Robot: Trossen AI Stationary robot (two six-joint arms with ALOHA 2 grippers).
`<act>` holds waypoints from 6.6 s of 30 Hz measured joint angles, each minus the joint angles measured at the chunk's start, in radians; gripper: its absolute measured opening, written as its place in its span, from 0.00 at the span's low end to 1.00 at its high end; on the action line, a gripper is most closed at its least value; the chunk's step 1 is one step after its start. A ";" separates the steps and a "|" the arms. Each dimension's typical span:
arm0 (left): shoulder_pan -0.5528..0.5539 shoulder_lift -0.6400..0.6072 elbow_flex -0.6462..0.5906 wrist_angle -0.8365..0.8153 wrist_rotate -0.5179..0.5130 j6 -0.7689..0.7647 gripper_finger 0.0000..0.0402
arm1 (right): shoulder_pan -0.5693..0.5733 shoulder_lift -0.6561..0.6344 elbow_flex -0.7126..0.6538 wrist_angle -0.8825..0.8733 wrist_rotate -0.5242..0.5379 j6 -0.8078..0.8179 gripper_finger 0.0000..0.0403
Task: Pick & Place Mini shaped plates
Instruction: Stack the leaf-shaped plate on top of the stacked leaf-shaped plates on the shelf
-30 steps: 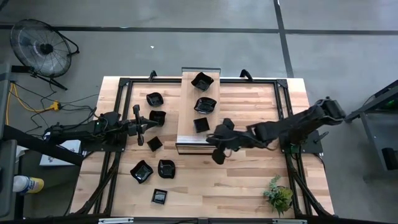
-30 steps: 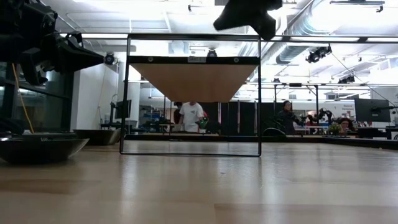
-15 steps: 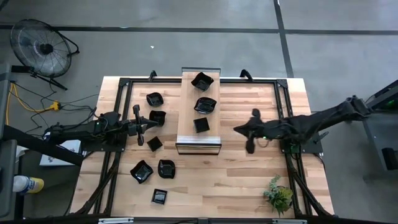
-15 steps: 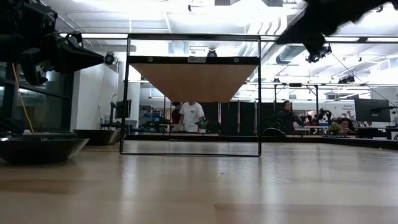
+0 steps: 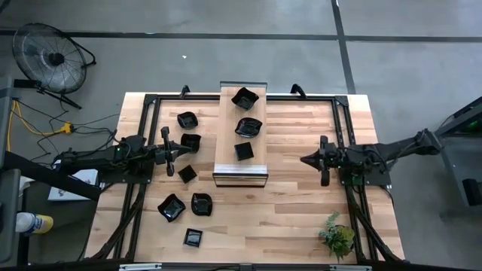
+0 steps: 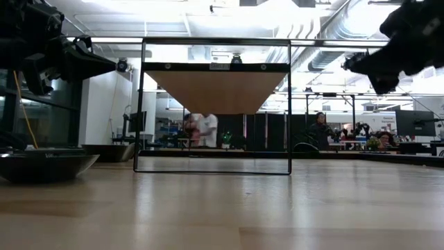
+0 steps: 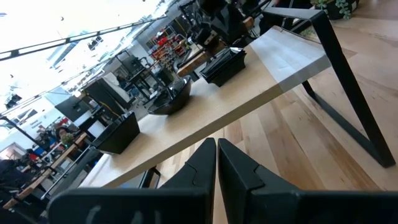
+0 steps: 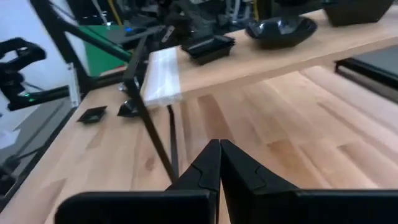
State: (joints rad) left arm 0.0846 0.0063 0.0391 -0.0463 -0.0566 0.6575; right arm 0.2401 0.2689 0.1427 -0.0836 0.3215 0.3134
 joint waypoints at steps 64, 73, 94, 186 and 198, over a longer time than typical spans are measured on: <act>0.000 0.000 0.000 0.000 0.000 0.000 0.03 | -0.194 -0.131 -0.133 0.104 -0.322 -0.235 0.02; 0.000 0.000 -0.001 0.006 -0.011 0.000 0.03 | -0.194 -0.131 -0.133 0.104 -0.321 -0.235 0.02; 0.000 0.000 -0.003 0.033 0.020 -0.016 0.03 | -0.193 -0.131 -0.134 0.104 -0.321 -0.235 0.01; 0.936 1.355 0.932 -0.896 0.076 -1.031 0.49 | -0.193 -0.131 -0.134 0.104 -0.322 -0.235 0.02; 0.936 1.391 0.803 -0.666 0.139 -1.333 0.49 | -0.193 -0.131 -0.134 0.104 -0.322 -0.235 0.01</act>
State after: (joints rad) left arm 1.0210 1.3978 0.8422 -0.7125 0.0828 -0.6751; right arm 0.0467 0.1383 0.0090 0.0208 -0.0001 0.0780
